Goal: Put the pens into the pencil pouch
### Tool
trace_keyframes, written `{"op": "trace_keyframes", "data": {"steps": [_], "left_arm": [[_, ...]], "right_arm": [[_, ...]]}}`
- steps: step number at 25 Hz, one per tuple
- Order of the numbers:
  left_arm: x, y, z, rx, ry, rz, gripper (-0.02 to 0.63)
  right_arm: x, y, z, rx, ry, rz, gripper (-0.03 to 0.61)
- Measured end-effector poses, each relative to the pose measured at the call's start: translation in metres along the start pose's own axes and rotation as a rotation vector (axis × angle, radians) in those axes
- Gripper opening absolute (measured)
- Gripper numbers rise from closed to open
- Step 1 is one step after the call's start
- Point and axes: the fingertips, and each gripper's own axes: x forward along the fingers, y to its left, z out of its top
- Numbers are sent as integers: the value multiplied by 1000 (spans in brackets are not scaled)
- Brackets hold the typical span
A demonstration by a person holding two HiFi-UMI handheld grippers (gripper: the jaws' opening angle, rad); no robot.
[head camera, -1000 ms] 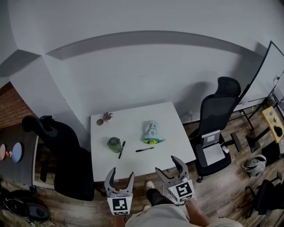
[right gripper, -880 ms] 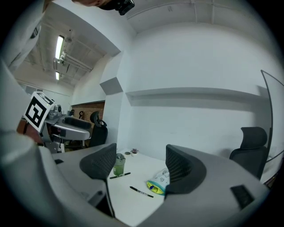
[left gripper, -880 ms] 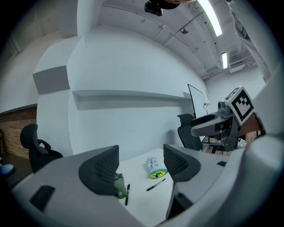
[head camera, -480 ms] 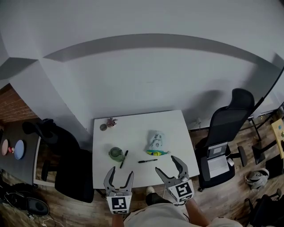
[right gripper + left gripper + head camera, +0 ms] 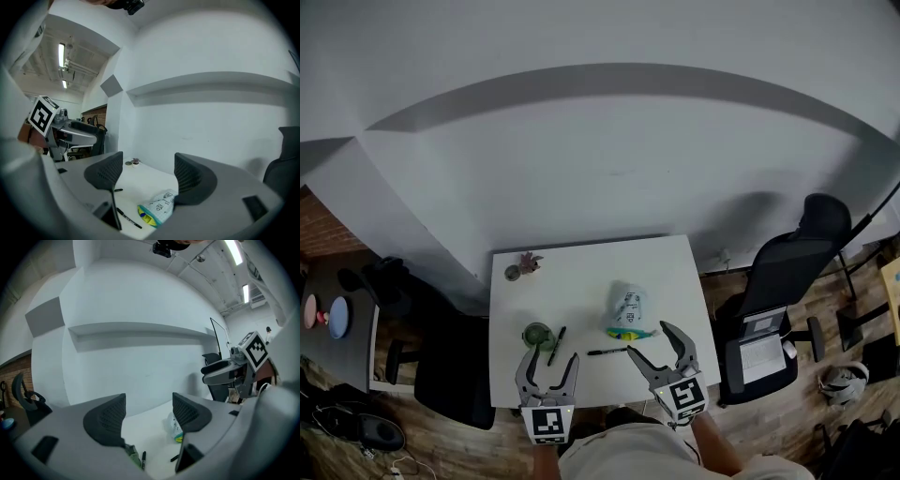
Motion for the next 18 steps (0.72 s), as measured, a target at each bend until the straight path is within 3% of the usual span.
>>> {"op": "trace_keyframes", "data": {"steps": [7,18], "left_arm": [[37,3,-25,37,60,-67,295],[74,-22,-95,86,180,-344,214]], "right_arm": [[25,-14,-21,4,56,5,336],[60,-3,-80,11,224,-2,276]]}}
